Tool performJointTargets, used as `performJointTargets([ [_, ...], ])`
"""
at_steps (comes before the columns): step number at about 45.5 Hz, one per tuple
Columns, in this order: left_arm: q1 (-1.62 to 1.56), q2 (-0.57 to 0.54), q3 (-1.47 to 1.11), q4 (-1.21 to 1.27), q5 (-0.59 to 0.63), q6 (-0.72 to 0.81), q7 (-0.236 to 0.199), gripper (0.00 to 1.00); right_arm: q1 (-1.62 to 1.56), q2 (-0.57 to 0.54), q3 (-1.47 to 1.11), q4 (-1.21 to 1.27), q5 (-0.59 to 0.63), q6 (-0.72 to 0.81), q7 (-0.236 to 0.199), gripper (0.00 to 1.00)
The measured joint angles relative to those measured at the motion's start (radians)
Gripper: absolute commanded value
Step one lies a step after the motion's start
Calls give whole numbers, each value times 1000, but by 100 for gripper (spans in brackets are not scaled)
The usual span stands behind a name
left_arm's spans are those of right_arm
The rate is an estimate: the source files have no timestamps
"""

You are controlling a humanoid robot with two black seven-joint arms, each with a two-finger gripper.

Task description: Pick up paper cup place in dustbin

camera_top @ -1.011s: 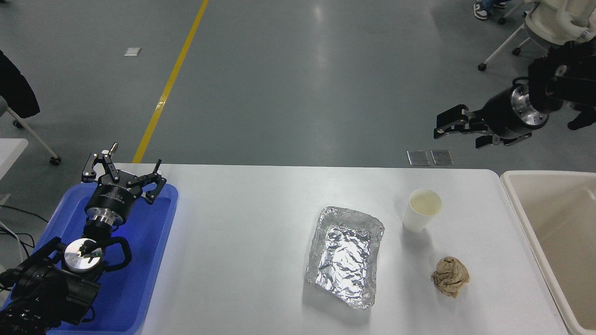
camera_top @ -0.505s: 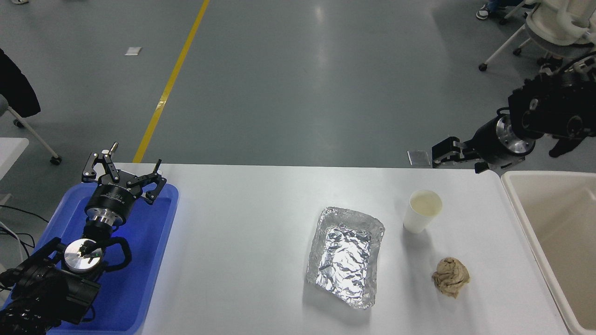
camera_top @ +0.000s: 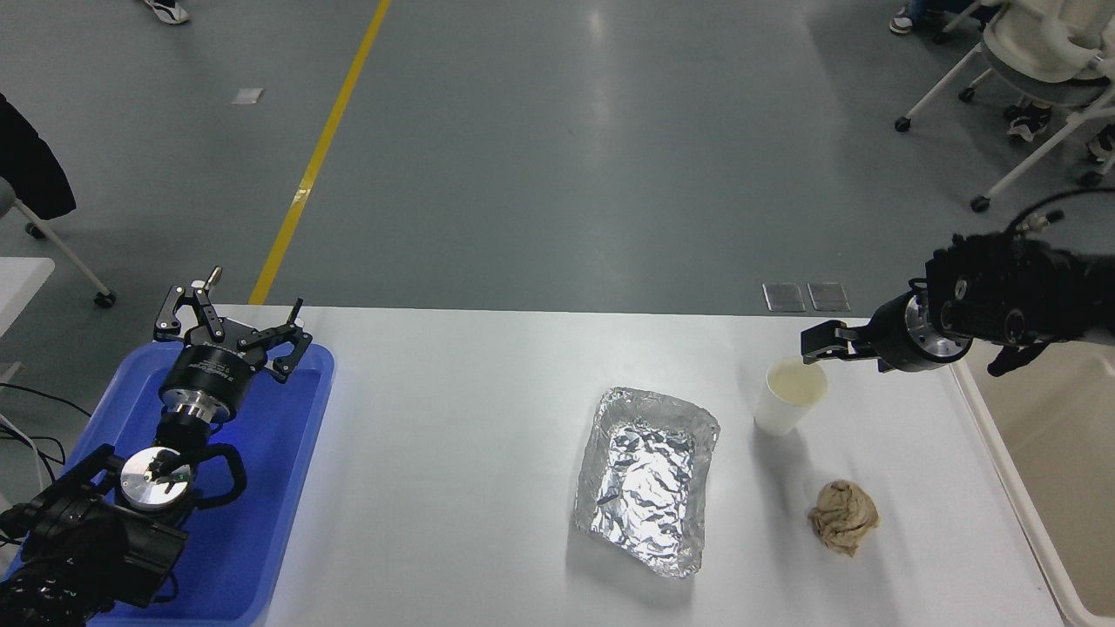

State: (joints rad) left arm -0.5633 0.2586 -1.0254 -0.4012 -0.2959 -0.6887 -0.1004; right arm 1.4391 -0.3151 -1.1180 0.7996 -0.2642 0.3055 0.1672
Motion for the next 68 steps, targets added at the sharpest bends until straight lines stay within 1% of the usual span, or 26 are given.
performJointTargets([
  [10, 0, 0, 0, 0, 0, 0, 0, 100, -104, 24, 14, -82, 76, -39, 0, 100],
  [18, 0, 0, -1, 0, 0, 0, -1, 100, -161, 39, 19, -121, 115, -71, 0, 100],
  [25, 0, 0, -1, 0, 0, 0, -1, 100, -197, 46, 21, -140, 132, -101, 0, 97],
  [30, 0, 0, -1, 0, 0, 0, -1, 100, -218, 54, 22, -155, 137, -122, 0, 83],
  [31, 0, 0, -1, 0, 0, 0, -1, 100, -222, 56, 22, -158, 138, -125, 0, 78],
  [34, 0, 0, -1, 0, 0, 0, -1, 100, -232, 61, 22, -166, 139, -138, 1, 56],
  [38, 0, 0, -1, 0, 0, 0, -1, 100, -242, 66, 22, -174, 138, -152, 2, 37],
  [40, 0, 0, -1, 0, 0, 0, -1, 100, -245, 68, 22, -175, 137, -157, 3, 23],
  [41, 0, 0, -1, 0, 0, 0, -1, 100, -246, 68, 23, -176, 137, -159, 3, 21],
  [46, 0, 0, -1, 0, 0, 0, 0, 100, -249, 71, 27, -176, 137, -166, 3, 18],
  [47, 0, 0, -1, 0, 0, 0, -1, 100, -250, 72, 29, -176, 138, -167, 4, 14],
  [49, 0, 0, -1, 0, 0, 0, 0, 100, -251, 74, 34, -176, 139, -168, 4, 1],
  [68, -1, 0, 0, 0, 0, 0, 0, 100, -242, 89, 60, -174, 134, -173, 8, 0],
])
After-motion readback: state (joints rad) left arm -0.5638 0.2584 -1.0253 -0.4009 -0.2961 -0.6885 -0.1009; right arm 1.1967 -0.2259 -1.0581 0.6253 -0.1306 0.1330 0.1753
